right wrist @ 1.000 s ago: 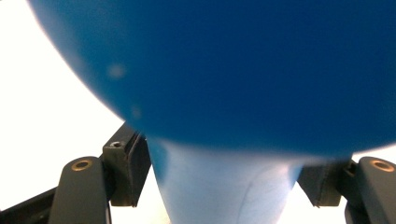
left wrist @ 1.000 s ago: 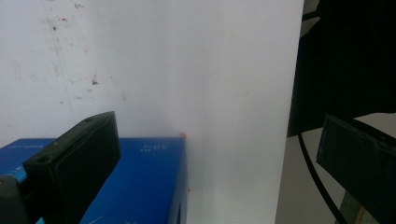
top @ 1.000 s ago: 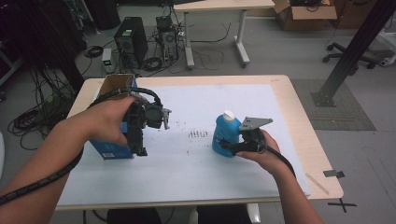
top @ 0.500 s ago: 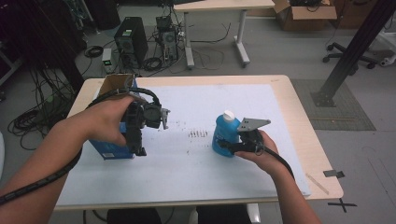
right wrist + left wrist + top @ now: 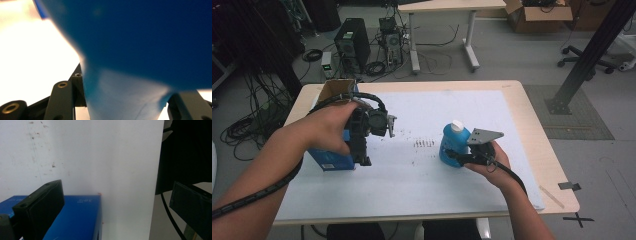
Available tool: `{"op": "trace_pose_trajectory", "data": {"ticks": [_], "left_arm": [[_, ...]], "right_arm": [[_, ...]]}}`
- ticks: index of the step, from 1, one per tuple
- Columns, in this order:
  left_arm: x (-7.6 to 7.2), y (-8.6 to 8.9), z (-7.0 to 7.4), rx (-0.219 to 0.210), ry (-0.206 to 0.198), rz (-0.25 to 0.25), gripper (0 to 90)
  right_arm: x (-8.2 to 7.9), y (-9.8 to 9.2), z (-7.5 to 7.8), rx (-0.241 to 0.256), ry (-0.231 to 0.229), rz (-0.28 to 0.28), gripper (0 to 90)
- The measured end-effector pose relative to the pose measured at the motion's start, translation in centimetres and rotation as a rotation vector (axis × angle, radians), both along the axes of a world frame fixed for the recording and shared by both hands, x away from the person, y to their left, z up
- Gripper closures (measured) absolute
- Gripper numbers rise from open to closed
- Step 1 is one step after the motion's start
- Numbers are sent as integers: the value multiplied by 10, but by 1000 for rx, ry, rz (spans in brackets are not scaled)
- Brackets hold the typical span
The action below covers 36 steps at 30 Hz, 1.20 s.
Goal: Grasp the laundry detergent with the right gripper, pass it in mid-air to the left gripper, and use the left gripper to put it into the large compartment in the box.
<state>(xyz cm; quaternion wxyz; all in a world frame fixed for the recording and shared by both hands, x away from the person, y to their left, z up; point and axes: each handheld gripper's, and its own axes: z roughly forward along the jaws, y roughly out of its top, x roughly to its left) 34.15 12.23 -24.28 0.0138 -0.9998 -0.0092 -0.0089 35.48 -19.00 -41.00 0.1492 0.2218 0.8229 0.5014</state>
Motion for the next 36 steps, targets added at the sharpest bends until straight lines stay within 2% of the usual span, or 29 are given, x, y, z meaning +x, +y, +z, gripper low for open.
{"op": "trace_pose_trajectory", "data": {"ticks": [3, 8, 15, 19, 23, 28, 31, 36], "left_arm": [[0, -1, 2, 4, -4, -1, 2], [1, -3, 11, -5, -17, -1, 2], [2, -6, 21, -13, -26, -5, 2], [1, -8, 26, -12, -30, -11, 2], [1, -12, 31, -12, -32, -19, 2], [0, -18, 35, -11, -34, -30, 2], [-1, -23, 37, -16, -33, -37, 2], [-3, -29, 39, -15, -33, -47, 2]], "right_arm": [[-2, -4, 15, 25, -14, 13, 457], [-6, -9, 44, 30, -36, 41, 457], [-13, -12, 73, -20, -29, 94, 457], [-19, -11, 82, -38, -23, 158, 457], [-26, -7, 87, -56, -13, 220, 457], [-30, 2, 85, -77, -2, 277, 456], [-30, 7, 81, -81, 9, 303, 456], [-27, 14, 73, -75, 19, 307, 455]]}}
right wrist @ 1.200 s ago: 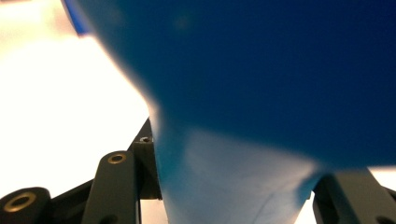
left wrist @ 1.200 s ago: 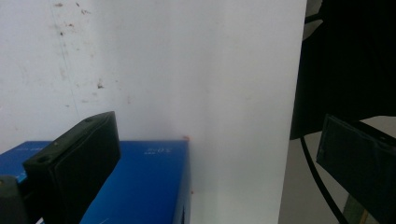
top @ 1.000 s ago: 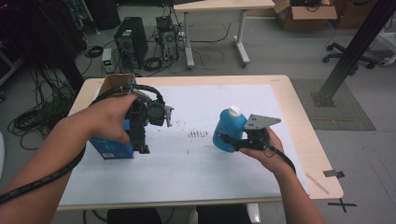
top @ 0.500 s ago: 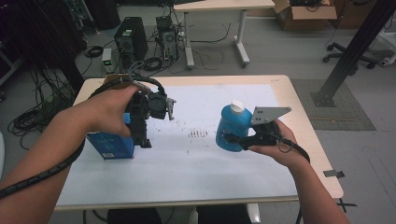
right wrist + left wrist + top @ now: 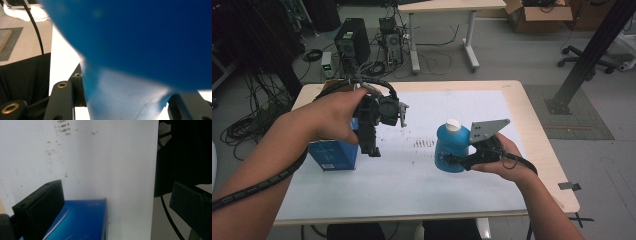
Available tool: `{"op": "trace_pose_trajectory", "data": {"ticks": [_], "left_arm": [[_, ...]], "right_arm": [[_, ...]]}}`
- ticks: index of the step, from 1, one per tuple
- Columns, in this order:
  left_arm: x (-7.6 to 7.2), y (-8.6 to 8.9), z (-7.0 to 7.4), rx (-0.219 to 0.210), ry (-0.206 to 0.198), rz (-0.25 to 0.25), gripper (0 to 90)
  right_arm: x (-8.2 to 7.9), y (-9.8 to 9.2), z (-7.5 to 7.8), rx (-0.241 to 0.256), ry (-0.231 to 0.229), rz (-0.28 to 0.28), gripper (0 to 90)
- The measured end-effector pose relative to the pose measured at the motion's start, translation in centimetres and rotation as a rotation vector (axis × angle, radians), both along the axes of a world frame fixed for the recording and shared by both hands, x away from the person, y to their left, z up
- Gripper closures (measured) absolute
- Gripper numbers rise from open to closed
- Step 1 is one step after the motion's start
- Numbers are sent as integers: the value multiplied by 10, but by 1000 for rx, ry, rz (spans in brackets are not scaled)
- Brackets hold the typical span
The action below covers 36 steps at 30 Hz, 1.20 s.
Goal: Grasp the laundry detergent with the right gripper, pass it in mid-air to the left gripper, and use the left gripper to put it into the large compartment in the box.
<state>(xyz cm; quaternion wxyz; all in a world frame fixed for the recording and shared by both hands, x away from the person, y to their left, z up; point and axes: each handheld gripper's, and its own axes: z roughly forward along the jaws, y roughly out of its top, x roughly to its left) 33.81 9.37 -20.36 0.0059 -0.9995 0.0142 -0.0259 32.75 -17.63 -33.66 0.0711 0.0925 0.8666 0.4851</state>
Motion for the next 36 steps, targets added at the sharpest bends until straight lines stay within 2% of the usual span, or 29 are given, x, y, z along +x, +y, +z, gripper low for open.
{"op": "trace_pose_trajectory", "data": {"ticks": [9, 16, 36], "left_arm": [[-3, -3, -2, 3, 3, 3, 2], [-3, -7, 0, 4, 3, -3, 2], [-5, -19, -4, 3, 13, -20, 2]], "right_arm": [[5, 12, -18, 9, 27, 25, 455], [7, 21, -27, 23, 28, 48, 455], [5, 62, -27, 36, 16, 109, 452]]}}
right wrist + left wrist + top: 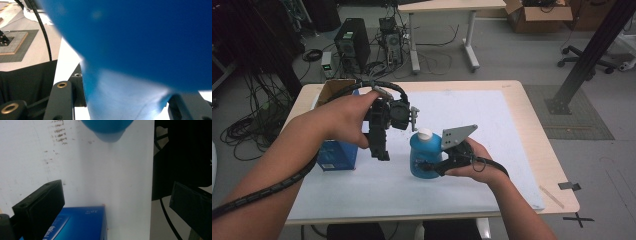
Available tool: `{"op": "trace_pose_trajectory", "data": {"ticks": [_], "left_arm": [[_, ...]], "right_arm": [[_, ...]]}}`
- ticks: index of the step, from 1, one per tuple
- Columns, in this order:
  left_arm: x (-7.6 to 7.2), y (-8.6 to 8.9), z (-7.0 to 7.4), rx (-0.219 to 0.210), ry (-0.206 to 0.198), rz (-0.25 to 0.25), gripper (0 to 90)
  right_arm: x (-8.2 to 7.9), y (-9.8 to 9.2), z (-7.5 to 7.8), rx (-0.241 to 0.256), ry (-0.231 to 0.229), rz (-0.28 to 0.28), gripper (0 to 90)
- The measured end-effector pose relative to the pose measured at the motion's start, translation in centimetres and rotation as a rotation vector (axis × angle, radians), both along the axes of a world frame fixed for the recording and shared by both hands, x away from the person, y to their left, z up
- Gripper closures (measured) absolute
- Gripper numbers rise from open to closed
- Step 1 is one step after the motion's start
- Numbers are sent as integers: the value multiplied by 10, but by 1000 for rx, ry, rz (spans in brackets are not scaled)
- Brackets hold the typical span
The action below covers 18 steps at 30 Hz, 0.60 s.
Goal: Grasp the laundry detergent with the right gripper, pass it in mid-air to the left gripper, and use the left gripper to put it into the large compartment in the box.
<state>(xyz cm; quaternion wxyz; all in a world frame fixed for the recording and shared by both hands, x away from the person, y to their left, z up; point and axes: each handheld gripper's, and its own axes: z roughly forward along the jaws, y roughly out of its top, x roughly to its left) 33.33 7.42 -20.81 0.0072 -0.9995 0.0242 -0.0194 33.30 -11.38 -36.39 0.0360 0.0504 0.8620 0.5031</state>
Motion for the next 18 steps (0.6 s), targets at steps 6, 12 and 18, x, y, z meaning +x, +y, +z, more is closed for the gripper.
{"op": "trace_pose_trajectory", "data": {"ticks": [6, 12, 18], "left_arm": [[-1, -2, -2, -10, 1, -4, 2], [-1, -4, -6, -9, 6, -7, 2], [-2, -6, -9, -10, 8, -13, 2]], "right_arm": [[-2, 13, -1, -10, -2, 20, 451], [-3, 26, -2, -14, 3, 39, 452], [-4, 35, -4, -19, 7, 50, 452]]}}
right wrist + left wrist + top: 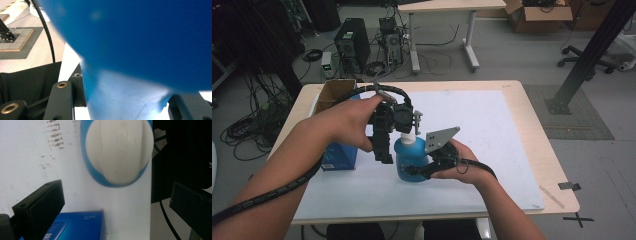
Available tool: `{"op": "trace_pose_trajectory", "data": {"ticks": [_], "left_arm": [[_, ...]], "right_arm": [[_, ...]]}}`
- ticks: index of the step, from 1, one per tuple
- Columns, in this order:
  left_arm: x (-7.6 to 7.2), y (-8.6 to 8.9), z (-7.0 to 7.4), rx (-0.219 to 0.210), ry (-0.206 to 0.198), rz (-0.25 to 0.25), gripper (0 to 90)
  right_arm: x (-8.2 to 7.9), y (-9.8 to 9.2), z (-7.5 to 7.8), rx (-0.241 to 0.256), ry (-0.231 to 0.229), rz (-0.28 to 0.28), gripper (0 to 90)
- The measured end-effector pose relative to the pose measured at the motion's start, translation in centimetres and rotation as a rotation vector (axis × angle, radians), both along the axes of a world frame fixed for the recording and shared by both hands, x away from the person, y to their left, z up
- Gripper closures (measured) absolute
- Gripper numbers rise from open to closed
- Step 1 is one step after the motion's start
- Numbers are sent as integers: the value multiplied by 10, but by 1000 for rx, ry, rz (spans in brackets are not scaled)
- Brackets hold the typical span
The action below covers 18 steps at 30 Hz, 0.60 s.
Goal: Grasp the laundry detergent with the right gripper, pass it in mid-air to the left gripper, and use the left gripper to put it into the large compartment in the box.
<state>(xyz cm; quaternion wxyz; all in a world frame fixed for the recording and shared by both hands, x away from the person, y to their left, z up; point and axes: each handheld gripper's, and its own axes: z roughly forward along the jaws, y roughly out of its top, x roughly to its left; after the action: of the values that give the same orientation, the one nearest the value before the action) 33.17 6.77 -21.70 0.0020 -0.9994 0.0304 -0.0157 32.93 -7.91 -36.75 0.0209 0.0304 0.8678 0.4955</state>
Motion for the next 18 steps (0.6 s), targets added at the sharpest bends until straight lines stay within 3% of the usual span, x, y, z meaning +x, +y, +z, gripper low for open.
{"op": "trace_pose_trajectory", "data": {"ticks": [18], "left_arm": [[0, -12, -11, 4, 0, -20, 2]], "right_arm": [[-1, 19, 2, 4, 9, 11, 451]]}}
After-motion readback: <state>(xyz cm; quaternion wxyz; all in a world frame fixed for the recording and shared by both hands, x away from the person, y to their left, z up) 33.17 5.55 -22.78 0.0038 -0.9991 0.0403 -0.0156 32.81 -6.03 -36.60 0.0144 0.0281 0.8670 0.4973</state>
